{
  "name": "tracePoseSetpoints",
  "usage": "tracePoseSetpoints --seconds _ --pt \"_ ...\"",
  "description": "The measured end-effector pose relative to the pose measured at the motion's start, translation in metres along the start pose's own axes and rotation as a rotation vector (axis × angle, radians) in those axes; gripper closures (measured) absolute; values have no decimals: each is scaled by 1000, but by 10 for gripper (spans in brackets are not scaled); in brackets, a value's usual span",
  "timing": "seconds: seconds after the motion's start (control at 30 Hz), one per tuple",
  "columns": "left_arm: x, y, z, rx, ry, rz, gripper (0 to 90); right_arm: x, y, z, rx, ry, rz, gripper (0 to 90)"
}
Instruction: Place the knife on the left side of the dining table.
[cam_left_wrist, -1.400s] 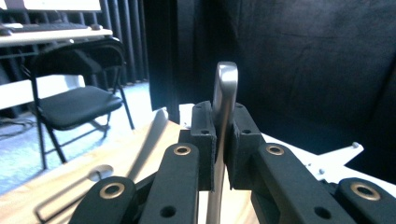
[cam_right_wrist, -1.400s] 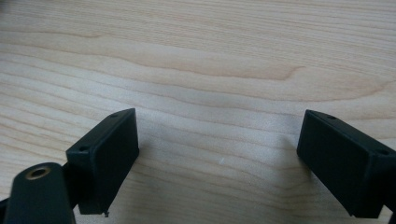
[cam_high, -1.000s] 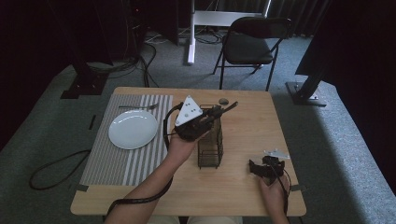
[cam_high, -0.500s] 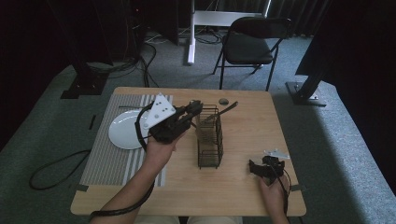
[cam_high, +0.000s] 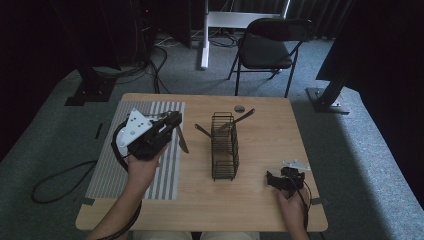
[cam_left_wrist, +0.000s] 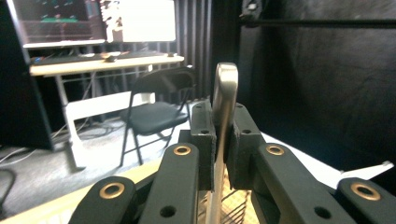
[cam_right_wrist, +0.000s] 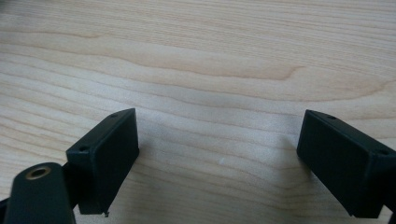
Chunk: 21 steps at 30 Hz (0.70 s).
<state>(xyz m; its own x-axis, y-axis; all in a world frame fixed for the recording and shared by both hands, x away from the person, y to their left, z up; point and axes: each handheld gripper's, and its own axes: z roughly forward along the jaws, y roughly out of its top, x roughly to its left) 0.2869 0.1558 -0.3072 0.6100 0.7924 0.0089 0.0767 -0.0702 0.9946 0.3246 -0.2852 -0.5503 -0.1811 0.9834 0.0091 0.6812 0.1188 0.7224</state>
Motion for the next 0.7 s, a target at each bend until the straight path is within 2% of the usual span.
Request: tracePoseSetpoints --seconds 0.1,0.17,0.2,0.23,0.3,0.33,0.47,0.5,0.53,0.67,0.7 --pt "8 -10 -3 17 26 -9 838 0 0 0 0 0 0 118" --pt "13 -20 -5 24 37 -30 838 0 0 0 0 0 -1 118" --pt "13 -20 -5 24 37 -30 839 0 0 0 0 0 -1 118" --pt "18 -31 -6 39 57 -45 838 0 0 0 0 0 -1 118" --pt "20 -42 -7 55 74 -51 838 0 0 0 -1 0 -1 118" --pt "20 -42 -7 55 74 -51 838 0 0 0 -1 0 -1 118" --pt "27 -64 -10 80 87 -101 838 0 0 0 -1 0 -2 118" --pt "27 -64 -10 80 87 -101 838 0 0 0 -1 0 -2 118" --pt "30 -74 -12 93 90 -122 838 0 0 0 -1 0 0 118" --pt "34 -92 -15 105 100 -150 838 0 0 0 1 -1 1 118" --pt "34 -92 -15 105 100 -150 838 0 0 0 1 -1 1 118"
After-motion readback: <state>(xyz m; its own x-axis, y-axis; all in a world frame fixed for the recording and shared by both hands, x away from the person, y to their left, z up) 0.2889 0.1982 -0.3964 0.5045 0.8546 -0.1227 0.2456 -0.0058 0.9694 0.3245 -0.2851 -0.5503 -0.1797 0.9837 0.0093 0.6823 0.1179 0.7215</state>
